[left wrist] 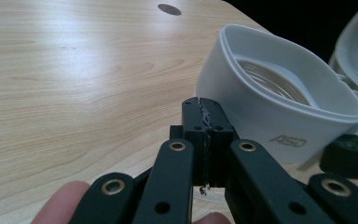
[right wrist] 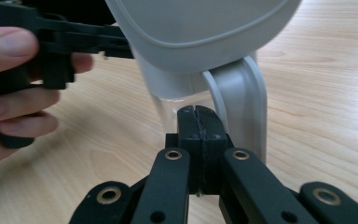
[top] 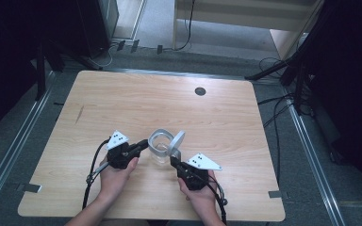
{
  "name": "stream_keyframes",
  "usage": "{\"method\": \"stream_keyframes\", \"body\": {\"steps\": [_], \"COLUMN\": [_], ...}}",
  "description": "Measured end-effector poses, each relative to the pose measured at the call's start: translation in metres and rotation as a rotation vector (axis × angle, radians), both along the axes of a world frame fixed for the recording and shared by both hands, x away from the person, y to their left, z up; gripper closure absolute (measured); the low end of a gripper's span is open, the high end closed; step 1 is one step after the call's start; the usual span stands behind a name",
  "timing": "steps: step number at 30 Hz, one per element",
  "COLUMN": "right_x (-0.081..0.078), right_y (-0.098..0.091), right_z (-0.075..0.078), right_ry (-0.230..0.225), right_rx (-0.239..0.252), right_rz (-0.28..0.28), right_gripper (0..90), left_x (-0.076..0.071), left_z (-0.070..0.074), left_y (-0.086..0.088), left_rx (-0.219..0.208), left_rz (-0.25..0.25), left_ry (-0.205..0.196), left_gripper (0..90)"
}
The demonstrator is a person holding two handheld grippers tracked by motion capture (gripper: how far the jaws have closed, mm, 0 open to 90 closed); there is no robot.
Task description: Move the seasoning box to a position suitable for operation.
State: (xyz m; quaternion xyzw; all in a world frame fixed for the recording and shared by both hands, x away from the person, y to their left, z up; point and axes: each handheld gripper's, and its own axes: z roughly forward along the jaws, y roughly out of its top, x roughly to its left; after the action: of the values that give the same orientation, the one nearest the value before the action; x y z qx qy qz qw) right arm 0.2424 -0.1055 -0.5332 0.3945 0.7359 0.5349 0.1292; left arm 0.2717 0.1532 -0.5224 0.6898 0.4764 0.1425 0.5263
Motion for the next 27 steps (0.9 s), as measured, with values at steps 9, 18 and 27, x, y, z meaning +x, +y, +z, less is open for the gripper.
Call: {"method": "stream_keyframes", "body": {"steps": [9, 18, 27], "right_x": [0.022, 0.054, 0.049], "right_y": [-0.012, -0.021, -0.039], "right_z": [-0.001, -0.004, -0.004], "right_ry": [0.008, 0.0, 0.013], "right_rx": [0.007, -0.006, 0.043], "right_rz": [-0.057, -0.123, -0.244], "right_gripper": [90.0, 90.0, 90.0], "left_x": [-0.005, 0.003, 0.038], "left_z": [-0.002, 0.002, 0.002], "left_y": [-0.006, -0.01, -0.011], "left_rx": [0.003, -0.002, -0.041], "left_rz": [-0.041, -0.05, -0.022], "left_ry": [0.004, -0.002, 0.045], "left_gripper": [88.5, 88.4, 85.8]}}
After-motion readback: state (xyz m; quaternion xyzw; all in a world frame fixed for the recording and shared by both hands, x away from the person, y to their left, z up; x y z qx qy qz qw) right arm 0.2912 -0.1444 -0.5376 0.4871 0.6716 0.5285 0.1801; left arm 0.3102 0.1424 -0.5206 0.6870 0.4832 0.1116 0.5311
